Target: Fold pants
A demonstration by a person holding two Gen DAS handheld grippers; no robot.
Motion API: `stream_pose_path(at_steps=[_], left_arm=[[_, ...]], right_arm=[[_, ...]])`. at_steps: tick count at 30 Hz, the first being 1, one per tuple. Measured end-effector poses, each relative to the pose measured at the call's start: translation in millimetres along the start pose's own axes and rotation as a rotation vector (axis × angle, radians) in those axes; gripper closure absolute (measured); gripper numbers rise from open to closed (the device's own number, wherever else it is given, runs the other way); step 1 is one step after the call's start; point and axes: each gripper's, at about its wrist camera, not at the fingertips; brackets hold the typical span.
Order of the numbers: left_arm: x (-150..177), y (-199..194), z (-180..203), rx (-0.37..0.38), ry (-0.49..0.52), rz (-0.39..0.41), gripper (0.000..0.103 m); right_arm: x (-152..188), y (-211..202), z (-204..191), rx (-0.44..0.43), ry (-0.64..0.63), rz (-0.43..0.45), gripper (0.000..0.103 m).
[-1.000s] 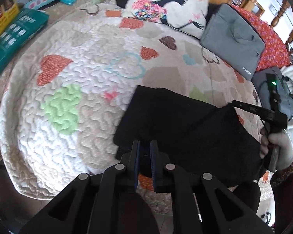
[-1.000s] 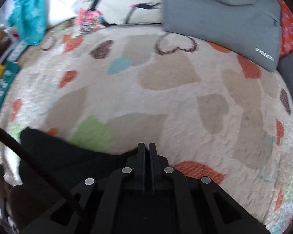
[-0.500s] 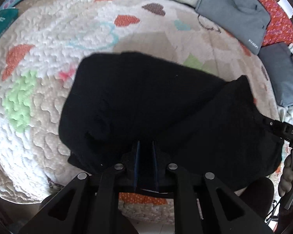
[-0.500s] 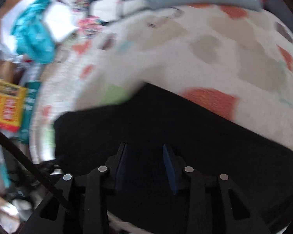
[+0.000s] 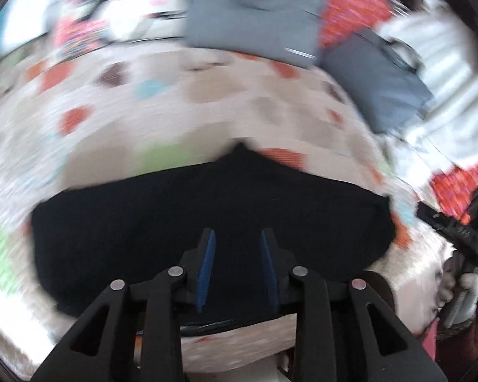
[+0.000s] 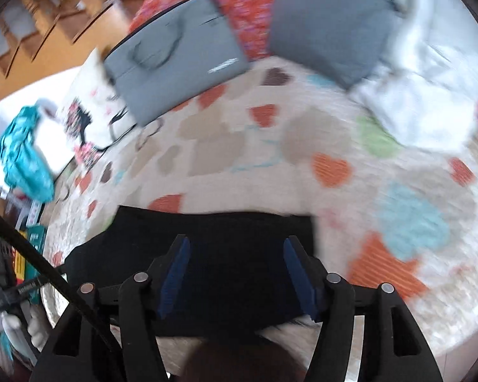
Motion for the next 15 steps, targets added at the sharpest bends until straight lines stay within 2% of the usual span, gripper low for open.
stream_pose_path(at_steps=[4, 8, 15], left_arm=[[-11.6, 43.7, 81.1, 0.094, 0.153, -0.055, 0.07], [-17.9, 103.9, 156.5, 0.171, 0.26, -0.159, 0.069], [-13.9, 178.5, 234.2, 0.21, 0.367, -0.239, 0.069]], right_arm=[[19.4, -1.9, 33.4, 0.023, 0.037, -0.022, 0.033], [38.2, 11.4, 57.4, -0.002, 0.084, -0.055, 0.033], [50.8, 34.1, 48.8, -0.021, 0.012, -0.054, 0.033]])
Point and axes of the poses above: each gripper's, at about its wrist camera, not at the fingertips, and y roughly the way its jaws point, z to its right, x to its underside, and after that the axes turned 13 degrees about z, right-handed
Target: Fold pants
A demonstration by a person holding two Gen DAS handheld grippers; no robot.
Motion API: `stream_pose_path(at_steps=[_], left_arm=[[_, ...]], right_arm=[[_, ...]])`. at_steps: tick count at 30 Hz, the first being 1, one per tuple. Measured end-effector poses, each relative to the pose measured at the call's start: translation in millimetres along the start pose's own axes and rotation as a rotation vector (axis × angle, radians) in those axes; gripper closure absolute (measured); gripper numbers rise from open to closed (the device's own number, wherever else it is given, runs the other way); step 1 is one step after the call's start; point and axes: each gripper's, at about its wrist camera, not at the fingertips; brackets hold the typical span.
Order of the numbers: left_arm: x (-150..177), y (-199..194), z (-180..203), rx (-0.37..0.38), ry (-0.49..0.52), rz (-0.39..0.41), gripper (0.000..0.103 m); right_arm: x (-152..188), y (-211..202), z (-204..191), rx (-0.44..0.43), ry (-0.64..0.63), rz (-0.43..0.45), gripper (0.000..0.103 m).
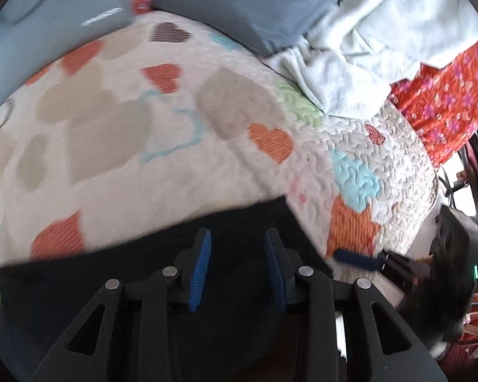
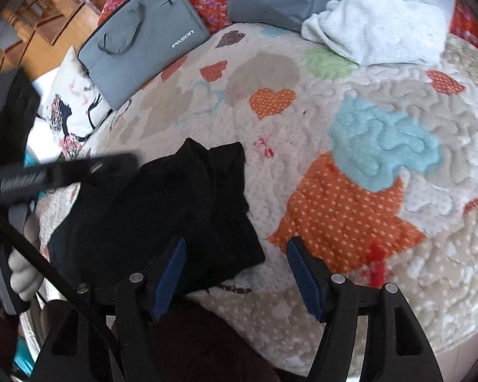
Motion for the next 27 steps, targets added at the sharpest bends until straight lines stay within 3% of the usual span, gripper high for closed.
stream_pose_path(at_steps=[7, 11, 12, 13, 14, 15, 22, 27], left_arm=[[-11.4, 64.8, 26.1, 0.016, 0.068, -0.108, 0.069], [-13.3, 78.6, 37.1, -0.004, 0.133, -0.137, 0.069], [-13.3, 78.5, 39.6, -0.006, 0.146, -0.144, 0.074], [-12.6, 77.3, 42.6, -0.001, 0.166, -0.148, 0.086], [-10.4, 74.4, 45.7, -0.002, 0.195, -0.147, 0.09], [-9.0, 71.7, 47.1, 0.001, 0.205, -0.142, 0.091], [-6.4, 12.4, 6.7, 0.062, 0.034, -0.014, 0.096], [10.9, -54.3, -48.8, 0.093, -0.117, 0.101, 0.096]], right_arm=[[4.9, 14.0, -16.7, 0.006, -0.087, 0.03, 0.028], [9.9, 17.8, -28.3, 0.028, -0.143, 0.046, 0.031], [10.0, 18.1, -30.7, 0.039, -0.157, 0.049, 0.039], [9.1, 17.9, -31.7, 0.03, -0.161, 0.049, 0.062], [7.1, 19.4, -31.3, -0.02, -0.138, 0.027, 0.075], [4.1, 20.3, -29.9, -0.042, -0.102, 0.014, 0.079], [-14.0, 15.4, -43.9, -0.146, -0.033, 0.007, 0.085], [-21.8, 16.4, -100.0, -0.257, -0.093, -0.025, 0.085]])
Point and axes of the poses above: each gripper's, at about its wrist camera, not at the fingertips, and y roughly the way its jaws point, z to its right, x to its underside, and after that the axes turned 13 degrees about z, right-handed
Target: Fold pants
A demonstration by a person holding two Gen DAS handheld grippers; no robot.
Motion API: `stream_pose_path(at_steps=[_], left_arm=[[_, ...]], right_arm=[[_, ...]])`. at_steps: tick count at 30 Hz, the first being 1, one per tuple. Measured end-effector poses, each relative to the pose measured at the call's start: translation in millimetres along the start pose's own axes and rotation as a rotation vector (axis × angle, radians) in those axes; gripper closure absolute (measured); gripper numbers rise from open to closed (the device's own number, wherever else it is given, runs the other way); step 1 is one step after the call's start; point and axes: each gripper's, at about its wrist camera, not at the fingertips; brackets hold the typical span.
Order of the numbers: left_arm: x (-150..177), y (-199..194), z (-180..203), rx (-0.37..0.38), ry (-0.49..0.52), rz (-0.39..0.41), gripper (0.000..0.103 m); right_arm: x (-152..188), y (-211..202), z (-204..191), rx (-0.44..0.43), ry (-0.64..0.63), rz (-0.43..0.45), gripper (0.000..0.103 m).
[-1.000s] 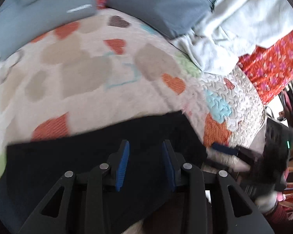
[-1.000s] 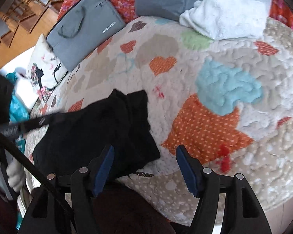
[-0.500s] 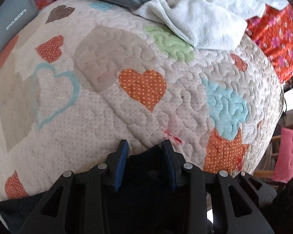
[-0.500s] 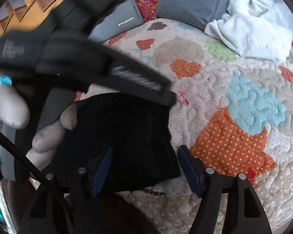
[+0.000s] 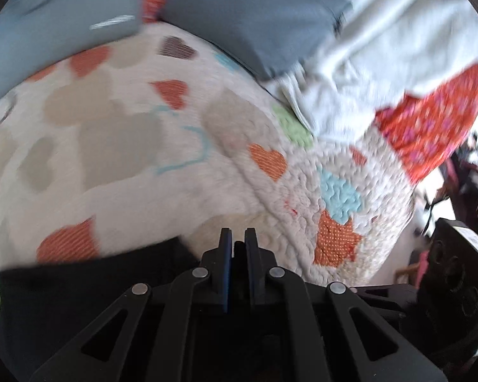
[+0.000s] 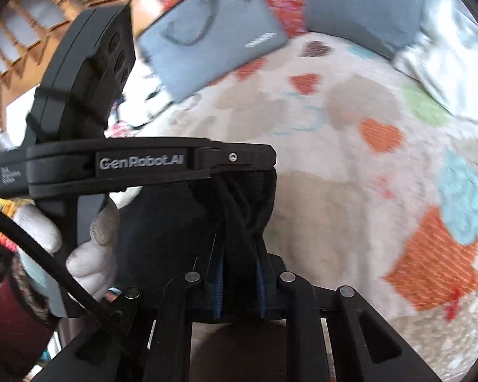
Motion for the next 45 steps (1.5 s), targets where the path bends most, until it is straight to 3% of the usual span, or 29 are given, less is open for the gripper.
stream_pose_path(at_steps=[4, 8, 11, 15, 17, 19, 21, 24, 27, 33, 37, 40, 45], left_arm=[[17.0, -47.4, -50.5, -0.025, -0.133, 0.084, 0.096], [54.5, -76.8, -111.3, -0.078, -0.274, 0.116, 0.096], [80.6, -103.2, -143.3, -0.051, -0.373, 0.15, 0.095], [108.5, -147.7, -167.9, -0.034, -0.462, 0.252, 0.094], [122.2, -165.3, -177.6, -0.041, -0.505, 0.299, 0.084], [135.6, -184.7, -191.6, -0.05, -0.551, 0.338, 0.083], [149.0, -198.6, -202.3, -0.057, -0.597, 0.373, 0.082], [164.0, -213.1, -211.9, -0.092, -0.632, 0.41, 0.082], [180.1, -228.5, -224.9, -0.118, -0.703, 0.451, 0.081], [206.4, -264.2, -243.8, -0.206, -0.81, 0.53, 0.081], [230.6, -294.9, -264.9, -0.297, -0.901, 0.591, 0.061], [252.0, -304.6, -286.4, -0.35, -0.994, 0.591, 0.06], [271.7, -287.6, -309.7, -0.342, -1.097, 0.511, 0.059]], right_arm=[[2.1, 29.5, -45.5, -0.076, -0.06, -0.071, 0.085], [18.6, 77.9, -80.2, -0.109, -0.102, -0.175, 0.085], [37.8, 111.6, -97.9, -0.128, -0.123, -0.266, 0.084], [58.5, 137.1, -108.0, -0.151, -0.11, -0.356, 0.076], [60.3, 135.8, -109.8, -0.156, -0.095, -0.359, 0.068], [58.6, 128.1, -118.6, -0.171, -0.114, -0.363, 0.05], [54.2, 115.1, -136.9, -0.197, -0.145, -0.352, 0.046], [35.5, 94.7, -146.8, -0.231, -0.153, -0.295, 0.046], [20.6, 96.9, -145.3, -0.175, -0.137, -0.259, 0.046], [33.6, 162.2, -124.7, -0.139, 0.021, -0.366, 0.05], [35.7, 187.4, -124.6, -0.163, 0.134, -0.399, 0.051], [29.1, 181.4, -145.5, -0.148, 0.015, -0.424, 0.05], [11.4, 173.4, -187.7, -0.199, -0.069, -0.426, 0.044]])
Point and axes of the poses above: each gripper's, at about its wrist camera, not at the fingertips, and y roughly the way its jaws point, z to its right, x to its underside, and after that the axes turned 13 degrees about z, right-handed
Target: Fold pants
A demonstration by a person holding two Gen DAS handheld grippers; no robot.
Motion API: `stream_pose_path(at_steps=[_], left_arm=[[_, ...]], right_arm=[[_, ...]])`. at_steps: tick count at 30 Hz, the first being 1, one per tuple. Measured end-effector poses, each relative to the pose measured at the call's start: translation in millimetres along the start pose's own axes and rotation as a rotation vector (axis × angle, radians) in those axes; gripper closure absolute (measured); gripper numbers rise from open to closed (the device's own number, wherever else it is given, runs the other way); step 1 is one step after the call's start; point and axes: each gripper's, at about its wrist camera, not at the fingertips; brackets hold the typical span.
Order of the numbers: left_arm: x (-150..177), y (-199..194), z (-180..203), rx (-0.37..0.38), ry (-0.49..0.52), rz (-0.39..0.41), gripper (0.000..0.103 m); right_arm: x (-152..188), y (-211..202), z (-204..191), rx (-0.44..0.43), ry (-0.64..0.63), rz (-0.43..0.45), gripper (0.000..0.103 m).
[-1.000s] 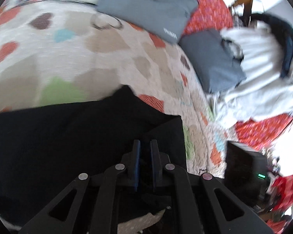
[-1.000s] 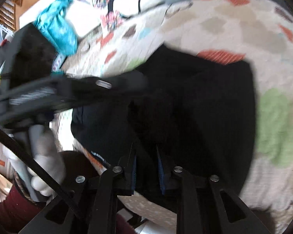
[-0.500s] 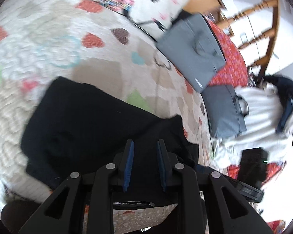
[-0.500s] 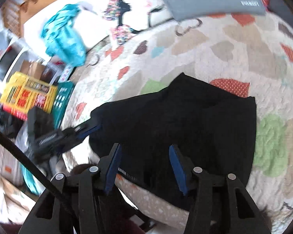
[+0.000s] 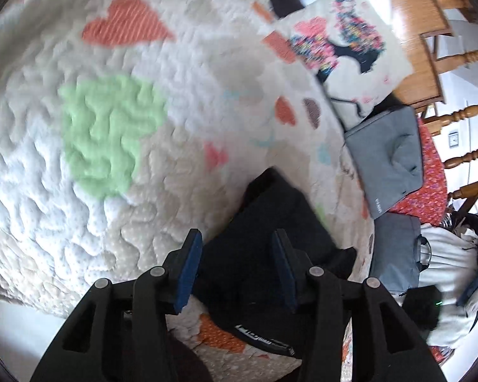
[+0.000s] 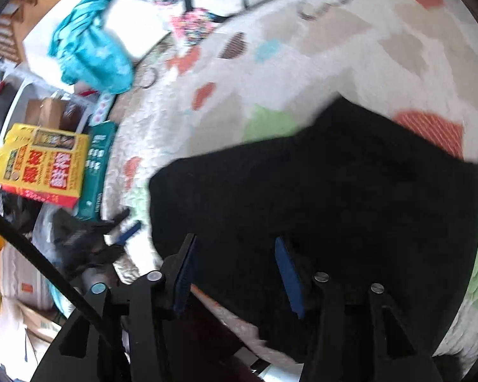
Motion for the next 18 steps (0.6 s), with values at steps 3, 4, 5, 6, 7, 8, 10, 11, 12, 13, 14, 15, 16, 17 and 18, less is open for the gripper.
stream_pose_path(at_steps=[3, 4, 5, 6, 7, 8, 10, 11, 12, 13, 14, 15, 16, 17, 18], left_arm=[[3.5, 13.0, 0.7, -0.042, 0.002, -0.046, 0.059], [3.4, 15.5, 0.2, -0.05, 0.002, -0.06, 0.057], [3.9, 18.6, 0.1, -0.057, 0.001, -0.076, 0.054], [5.2, 21.6, 0.4, -0.062, -0.001, -0.094, 0.054], [6.7, 22.7, 1.4, -0.063, 0.001, -0.102, 0.053], [8.8, 23.5, 2.1, -0.062, 0.009, -0.11, 0.049], [15.9, 24.7, 7.1, -0.066, 0.044, -0.125, 0.043], [19.4, 25.2, 10.4, -0.076, 0.068, -0.123, 0.041], [23.0, 25.7, 14.6, -0.088, 0.098, -0.12, 0.04], [25.4, 26.2, 17.9, -0.097, 0.124, -0.118, 0.04], [27.6, 26.7, 20.3, -0.106, 0.148, -0.117, 0.04], [29.2, 27.1, 22.6, -0.112, 0.168, -0.115, 0.04], [30.3, 27.7, 24.3, -0.115, 0.182, -0.113, 0.042], [31.8, 27.7, 25.2, -0.131, 0.2, -0.108, 0.054], [33.1, 29.4, 27.3, -0.143, 0.21, -0.102, 0.059]], right_arm=[[-14.1, 20.6, -23.9, 0.005, -0.04, -0.042, 0.037], [-18.7, 30.9, -32.6, 0.004, -0.053, -0.066, 0.035], [-22.7, 42.0, -41.1, 0.004, -0.07, -0.094, 0.035], [-28.0, 60.8, -54.6, 0.015, -0.1, -0.135, 0.035], [-30.4, 71.9, -62.4, 0.028, -0.119, -0.157, 0.034], [-33.3, 86.5, -71.9, 0.043, -0.14, -0.184, 0.034], [-37.4, 119.7, -90.8, 0.067, -0.172, -0.257, 0.033], [-37.9, 134.6, -97.6, 0.089, -0.184, -0.294, 0.031], [-37.6, 149.8, -104.4, 0.114, -0.198, -0.332, 0.03], [-37.4, 169.8, -114.3, 0.138, -0.211, -0.373, 0.029], [-36.9, 181.6, -120.1, 0.161, -0.222, -0.4, 0.027], [-34.3, 194.5, -124.1, 0.198, -0.242, -0.438, 0.02], [-31.1, 210.8, -131.5, 0.25, -0.274, -0.482, 0.012], [-26.6, 226.8, -138.8, 0.312, -0.316, -0.53, 0.01], [-22.5, 234.0, -141.5, 0.352, -0.349, -0.56, 0.008]])
Point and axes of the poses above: each gripper's, at about its wrist camera, not at the fingertips, and y roughly the way its jaws point, z to its right, x to its underside, and after that the axes turned 13 degrees about z, right-handed
